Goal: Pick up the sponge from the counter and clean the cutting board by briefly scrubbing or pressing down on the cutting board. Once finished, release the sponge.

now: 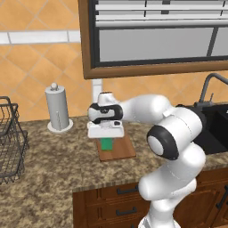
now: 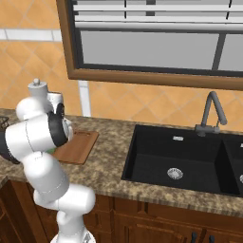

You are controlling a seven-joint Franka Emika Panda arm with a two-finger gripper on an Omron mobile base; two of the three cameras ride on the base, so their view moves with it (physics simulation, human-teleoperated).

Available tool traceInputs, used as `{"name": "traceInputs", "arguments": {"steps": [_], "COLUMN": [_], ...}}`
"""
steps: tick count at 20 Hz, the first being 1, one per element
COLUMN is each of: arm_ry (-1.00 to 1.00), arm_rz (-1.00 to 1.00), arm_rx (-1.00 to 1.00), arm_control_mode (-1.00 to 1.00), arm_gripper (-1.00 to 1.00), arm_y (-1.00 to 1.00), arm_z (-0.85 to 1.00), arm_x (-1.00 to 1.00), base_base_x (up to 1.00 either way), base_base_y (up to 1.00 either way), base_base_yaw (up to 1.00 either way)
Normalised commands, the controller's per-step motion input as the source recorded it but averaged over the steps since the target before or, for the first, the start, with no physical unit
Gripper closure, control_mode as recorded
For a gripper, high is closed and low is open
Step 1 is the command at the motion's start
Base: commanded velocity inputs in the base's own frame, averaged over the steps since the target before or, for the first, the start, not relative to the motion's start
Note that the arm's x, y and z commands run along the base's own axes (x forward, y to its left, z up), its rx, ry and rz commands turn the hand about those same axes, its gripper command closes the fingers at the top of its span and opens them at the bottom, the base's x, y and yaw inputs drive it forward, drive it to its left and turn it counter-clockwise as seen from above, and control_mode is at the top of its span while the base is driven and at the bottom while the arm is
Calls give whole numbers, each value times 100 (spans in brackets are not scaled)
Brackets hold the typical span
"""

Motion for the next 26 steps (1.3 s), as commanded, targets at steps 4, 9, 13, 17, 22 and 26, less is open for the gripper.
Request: {"name": "traceInputs", "arguments": {"steps": [4,9,13,17,22,26], "arm_ry": [-1,-15,-20,-14,-3,0], "arm_rz": [0,0,0,0,0,0], "arm_rx": [0,-1,-1,0,-2,-1], "arm_control_mode": [-100,-100,-100,-100,-100,-100], "arm_gripper": [100,100,100,100,100,100], "arm_y": [10,0,0,0,0,0], "arm_z": [-60,-32,-23,-26,-13,0], "arm_x": [6,-5,0,2,32,25], "base_base_x": [0,0,0,0,0,0], "base_base_y": [0,0,0,0,0,0], "base_base_yaw": [0,0,0,0,0,0]}}
